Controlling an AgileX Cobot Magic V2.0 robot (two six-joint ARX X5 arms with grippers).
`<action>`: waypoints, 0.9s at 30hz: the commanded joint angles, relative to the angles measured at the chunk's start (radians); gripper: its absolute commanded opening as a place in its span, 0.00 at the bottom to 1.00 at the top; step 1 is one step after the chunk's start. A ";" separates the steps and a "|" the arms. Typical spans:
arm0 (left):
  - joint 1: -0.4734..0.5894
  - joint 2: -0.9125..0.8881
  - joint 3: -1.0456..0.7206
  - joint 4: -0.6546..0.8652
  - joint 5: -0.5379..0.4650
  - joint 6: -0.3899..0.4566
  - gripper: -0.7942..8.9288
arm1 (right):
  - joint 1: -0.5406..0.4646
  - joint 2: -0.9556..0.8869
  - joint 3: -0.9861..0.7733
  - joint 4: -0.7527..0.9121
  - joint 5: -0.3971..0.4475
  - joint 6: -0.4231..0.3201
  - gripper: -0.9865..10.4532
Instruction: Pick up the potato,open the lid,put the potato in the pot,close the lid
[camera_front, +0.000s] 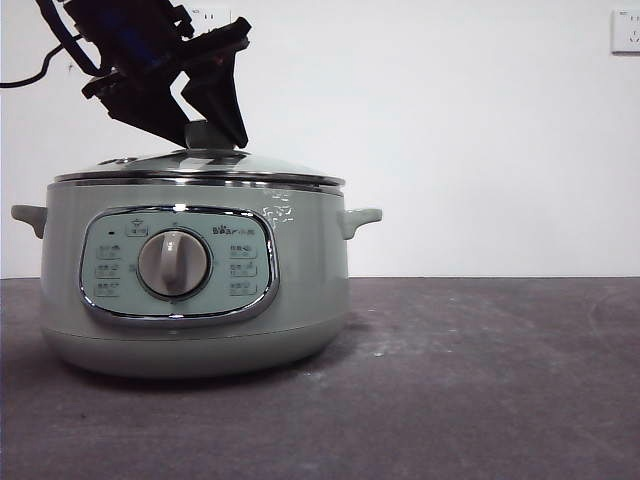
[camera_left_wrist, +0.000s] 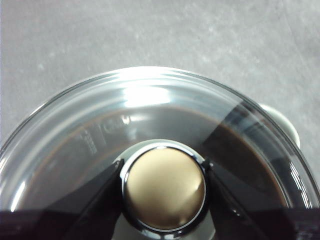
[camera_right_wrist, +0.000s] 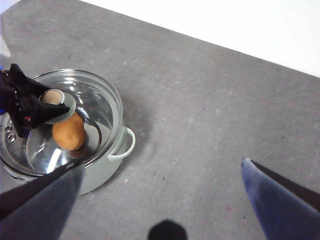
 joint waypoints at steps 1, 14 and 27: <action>-0.003 0.002 0.001 -0.045 0.006 -0.013 0.07 | 0.002 -0.002 -0.002 0.005 0.003 0.010 0.55; -0.003 0.002 0.001 -0.036 0.005 -0.010 0.43 | 0.002 -0.002 -0.002 0.003 0.003 0.010 0.55; -0.029 -0.216 0.001 -0.013 0.010 -0.013 0.50 | 0.002 -0.045 -0.128 0.064 -0.002 0.032 0.55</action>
